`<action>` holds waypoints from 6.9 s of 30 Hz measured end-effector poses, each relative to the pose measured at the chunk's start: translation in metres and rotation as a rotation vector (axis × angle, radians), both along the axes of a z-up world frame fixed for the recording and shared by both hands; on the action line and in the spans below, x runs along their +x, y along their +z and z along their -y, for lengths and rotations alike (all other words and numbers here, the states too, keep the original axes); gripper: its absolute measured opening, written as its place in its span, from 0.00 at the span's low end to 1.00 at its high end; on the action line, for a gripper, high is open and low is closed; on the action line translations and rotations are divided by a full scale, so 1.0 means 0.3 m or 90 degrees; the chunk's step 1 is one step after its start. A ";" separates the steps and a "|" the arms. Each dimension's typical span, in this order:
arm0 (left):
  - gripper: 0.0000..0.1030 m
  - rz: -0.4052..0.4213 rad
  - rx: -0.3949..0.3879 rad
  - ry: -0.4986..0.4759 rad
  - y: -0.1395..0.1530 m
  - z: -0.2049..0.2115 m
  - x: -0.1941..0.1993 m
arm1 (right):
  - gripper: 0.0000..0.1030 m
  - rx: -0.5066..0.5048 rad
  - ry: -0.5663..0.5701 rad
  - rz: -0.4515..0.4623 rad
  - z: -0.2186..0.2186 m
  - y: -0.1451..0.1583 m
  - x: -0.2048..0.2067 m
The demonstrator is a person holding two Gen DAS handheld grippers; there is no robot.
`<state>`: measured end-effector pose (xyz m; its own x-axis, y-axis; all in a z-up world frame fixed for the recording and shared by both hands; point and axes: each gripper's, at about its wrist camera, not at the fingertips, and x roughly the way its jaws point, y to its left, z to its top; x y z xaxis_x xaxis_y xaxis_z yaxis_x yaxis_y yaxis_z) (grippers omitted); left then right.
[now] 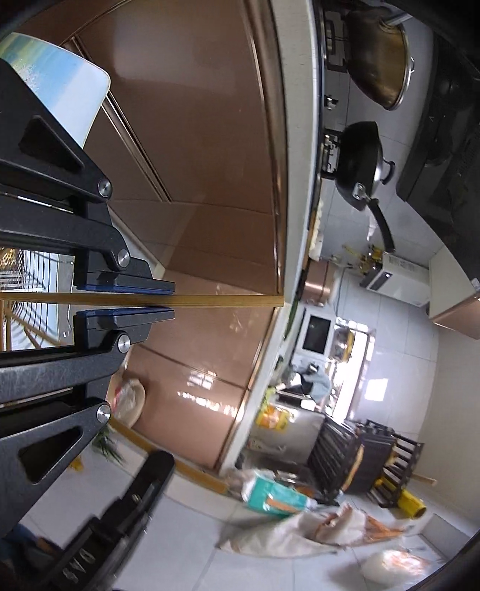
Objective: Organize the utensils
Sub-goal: 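Carry both held chopsticks over the wire basket and lower them in, then open the right tool over the basket while the left tool releases its chopstick, then move both open tools back over the table toward the remaining chopstick and spoons, then lower the right tool onto the last wooden chopstick and close it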
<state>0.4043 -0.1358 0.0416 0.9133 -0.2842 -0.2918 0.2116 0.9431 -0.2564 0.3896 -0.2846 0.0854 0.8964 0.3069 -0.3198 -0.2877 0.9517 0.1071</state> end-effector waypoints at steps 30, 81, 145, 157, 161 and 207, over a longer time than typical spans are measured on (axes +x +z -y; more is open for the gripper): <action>0.33 -0.026 0.061 0.030 -0.084 0.001 -0.022 | 0.08 -0.014 0.011 -0.063 0.024 -0.158 -0.017; 0.56 -0.124 0.071 0.033 -0.135 -0.419 -0.457 | 0.27 -0.050 0.053 -0.060 -0.084 -0.107 -0.519; 0.45 0.247 0.548 -0.188 -0.479 0.014 -0.626 | 0.27 0.002 -0.006 -0.226 0.104 -0.511 -0.471; 0.14 0.209 0.465 -0.197 -0.363 0.006 -0.587 | 0.27 0.017 -0.020 -0.228 0.149 -0.524 -0.483; 0.10 0.204 0.412 -0.189 -0.275 -0.024 -0.581 | 0.27 0.021 -0.023 -0.226 0.160 -0.523 -0.487; 0.35 -0.187 0.113 -0.157 -0.042 -0.245 -0.069 | 0.28 -0.145 0.174 -0.382 -0.082 -0.713 -0.446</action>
